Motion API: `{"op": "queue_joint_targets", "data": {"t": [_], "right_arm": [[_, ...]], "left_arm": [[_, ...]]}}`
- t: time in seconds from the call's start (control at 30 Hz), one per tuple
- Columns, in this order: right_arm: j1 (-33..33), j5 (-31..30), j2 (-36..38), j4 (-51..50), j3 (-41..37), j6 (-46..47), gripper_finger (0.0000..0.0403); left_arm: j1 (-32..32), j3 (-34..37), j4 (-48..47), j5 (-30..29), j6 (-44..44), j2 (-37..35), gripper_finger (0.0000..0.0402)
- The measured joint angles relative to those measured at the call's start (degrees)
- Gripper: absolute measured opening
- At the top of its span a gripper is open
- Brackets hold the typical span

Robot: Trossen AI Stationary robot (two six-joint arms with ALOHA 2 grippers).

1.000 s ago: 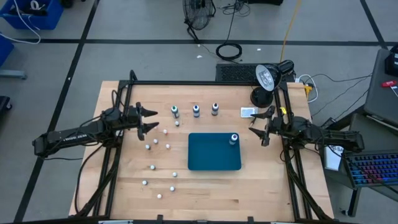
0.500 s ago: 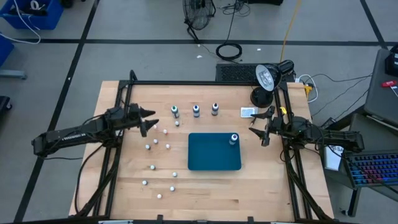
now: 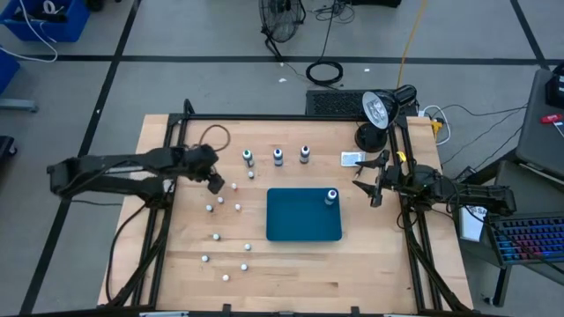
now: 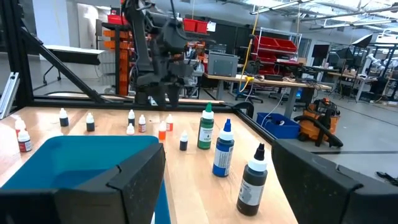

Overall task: Pick & Place food coloring
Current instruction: Put the small orange food coloring bottle into the blue bin

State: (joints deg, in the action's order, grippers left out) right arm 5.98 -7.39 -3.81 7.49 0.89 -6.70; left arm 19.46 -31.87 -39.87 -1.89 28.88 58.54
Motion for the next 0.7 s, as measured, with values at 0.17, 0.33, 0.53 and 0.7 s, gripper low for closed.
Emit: {"op": "queue_joint_targets", "data": {"t": [0.17, 0.33, 0.53, 0.7], "right_arm": [[0.0, 0.0, 0.0, 0.0, 0.0, 0.0, 0.028], [0.0, 0.0, 0.0, 0.0, 0.0, 0.0, 0.028], [0.0, 0.0, 0.0, 0.0, 0.0, 0.0, 0.0283], [0.0, 0.0, 0.0, 0.0, 0.0, 0.0, 0.0282]], "left_arm": [[-0.5, -4.3, -0.6, 0.3, -3.7, 9.8, 0.0273], [-0.5, -5.4, -0.6, 0.3, -5.0, 16.6, 0.0273], [-0.5, -5.3, -0.9, -1.5, -6.9, 22.1, 0.0273], [-0.5, -5.3, -0.5, -4.3, -7.6, 22.8, 0.0273]]}}
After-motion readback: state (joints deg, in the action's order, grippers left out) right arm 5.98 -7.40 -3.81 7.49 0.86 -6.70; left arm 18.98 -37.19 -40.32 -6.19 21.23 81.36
